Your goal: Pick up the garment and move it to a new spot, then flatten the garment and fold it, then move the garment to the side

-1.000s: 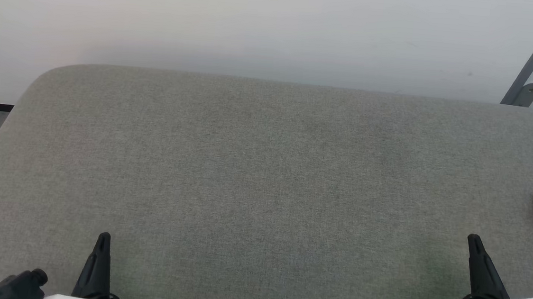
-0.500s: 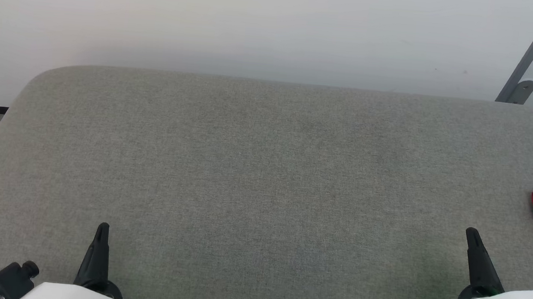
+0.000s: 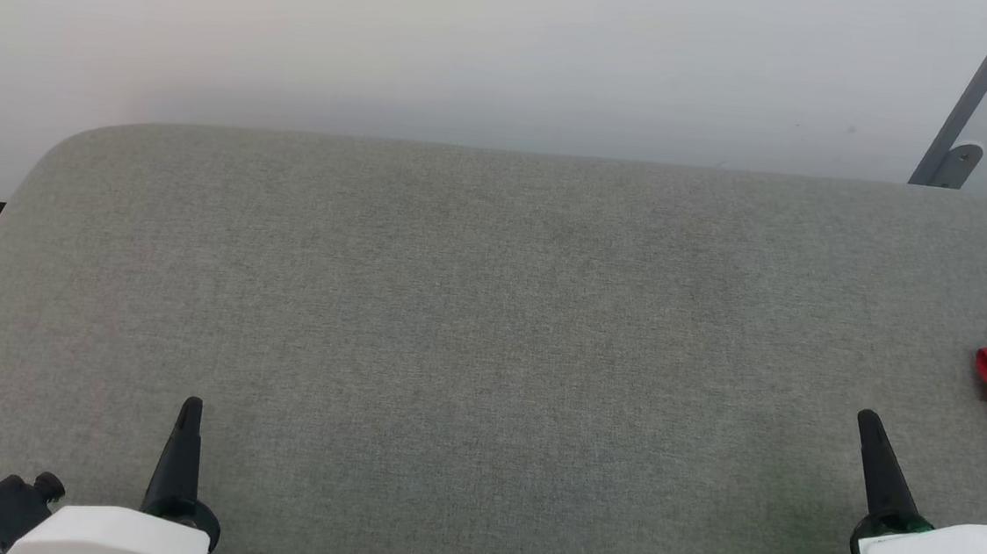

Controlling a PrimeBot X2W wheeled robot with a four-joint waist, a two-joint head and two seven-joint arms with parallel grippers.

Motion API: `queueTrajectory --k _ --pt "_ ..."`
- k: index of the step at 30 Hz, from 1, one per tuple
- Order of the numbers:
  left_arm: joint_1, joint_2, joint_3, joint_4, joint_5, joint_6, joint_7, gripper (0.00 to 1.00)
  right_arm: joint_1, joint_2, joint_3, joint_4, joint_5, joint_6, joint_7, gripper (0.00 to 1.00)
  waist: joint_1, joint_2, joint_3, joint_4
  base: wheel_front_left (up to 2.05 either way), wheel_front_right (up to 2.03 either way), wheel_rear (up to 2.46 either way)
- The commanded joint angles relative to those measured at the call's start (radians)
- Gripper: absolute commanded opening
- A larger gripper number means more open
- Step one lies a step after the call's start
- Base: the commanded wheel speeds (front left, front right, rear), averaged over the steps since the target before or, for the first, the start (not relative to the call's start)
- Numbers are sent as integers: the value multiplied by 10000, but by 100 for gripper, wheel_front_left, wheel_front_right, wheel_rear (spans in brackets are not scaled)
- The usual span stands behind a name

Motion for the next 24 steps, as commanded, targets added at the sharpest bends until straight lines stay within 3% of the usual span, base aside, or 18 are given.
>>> queueTrajectory --k 1,24 --pt "-239 29 58 -59 -273 -12 75 0 -228 15 -65 -31 260 1 56 0 0 0 1 -11 0 0 0" --pt "-729 -75 216 179 -2586 -17 684 0 -590 277 -193 251 2265 1 537 0 0 0 10 -204 0 0 0"
